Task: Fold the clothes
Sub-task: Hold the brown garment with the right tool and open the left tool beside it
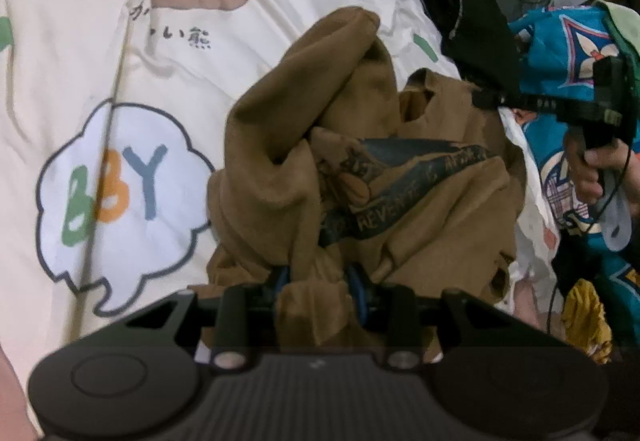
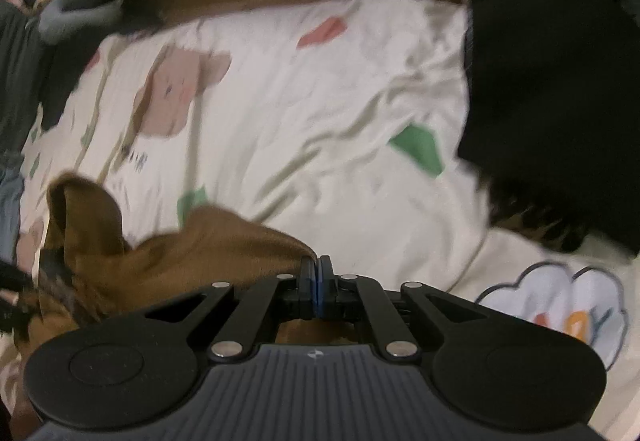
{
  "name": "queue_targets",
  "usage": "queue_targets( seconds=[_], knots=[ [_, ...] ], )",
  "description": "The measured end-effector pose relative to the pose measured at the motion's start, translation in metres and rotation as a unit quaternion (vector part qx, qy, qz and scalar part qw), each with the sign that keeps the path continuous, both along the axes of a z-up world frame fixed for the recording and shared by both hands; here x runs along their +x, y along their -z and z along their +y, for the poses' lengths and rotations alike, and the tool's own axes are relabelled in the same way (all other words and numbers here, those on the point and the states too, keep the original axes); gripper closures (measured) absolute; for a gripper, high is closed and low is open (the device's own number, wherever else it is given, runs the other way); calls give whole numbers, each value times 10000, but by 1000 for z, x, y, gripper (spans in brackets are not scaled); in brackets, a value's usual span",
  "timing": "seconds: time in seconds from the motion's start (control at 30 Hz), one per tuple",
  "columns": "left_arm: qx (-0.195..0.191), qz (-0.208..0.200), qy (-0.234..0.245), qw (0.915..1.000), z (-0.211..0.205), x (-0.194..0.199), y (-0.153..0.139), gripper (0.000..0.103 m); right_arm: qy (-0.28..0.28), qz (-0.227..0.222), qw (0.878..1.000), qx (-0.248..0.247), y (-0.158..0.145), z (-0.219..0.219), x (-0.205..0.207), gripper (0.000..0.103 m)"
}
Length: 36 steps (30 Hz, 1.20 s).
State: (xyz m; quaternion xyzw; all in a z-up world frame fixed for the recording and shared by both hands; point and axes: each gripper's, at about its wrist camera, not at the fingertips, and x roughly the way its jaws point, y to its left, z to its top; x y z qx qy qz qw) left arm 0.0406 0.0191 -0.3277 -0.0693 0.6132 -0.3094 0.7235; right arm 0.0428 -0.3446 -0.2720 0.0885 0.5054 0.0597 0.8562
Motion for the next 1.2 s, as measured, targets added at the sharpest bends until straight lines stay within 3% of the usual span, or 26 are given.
queue_targets(
  seconds=[0.37,0.5,0.7,0.97,1.07,1.13,1.2],
  knots=[
    [-141,134,22,9998,-4,-5,-2,68,716,76,9961,-515,1,-25,-6,103],
    [-71,86,160,9998,-10,-9,-5,68,744,165,9955,-558,7,-27,-7,103],
    [68,-378,436,9983,-14,4,-42,70,773,204,9960,-392,12,-33,-11,103],
    [262,-952,310,9946,0,45,-96,69,766,106,9969,-161,7,-35,-18,103],
    [333,-1129,262,9927,-5,60,-106,59,758,58,9971,-97,5,-35,-22,103],
    [393,-1214,300,9914,-13,70,-107,46,756,38,9971,-23,5,-35,-25,103],
    [458,-1237,427,9903,-26,78,-103,45,762,54,9971,26,7,-35,-26,103]
  ],
)
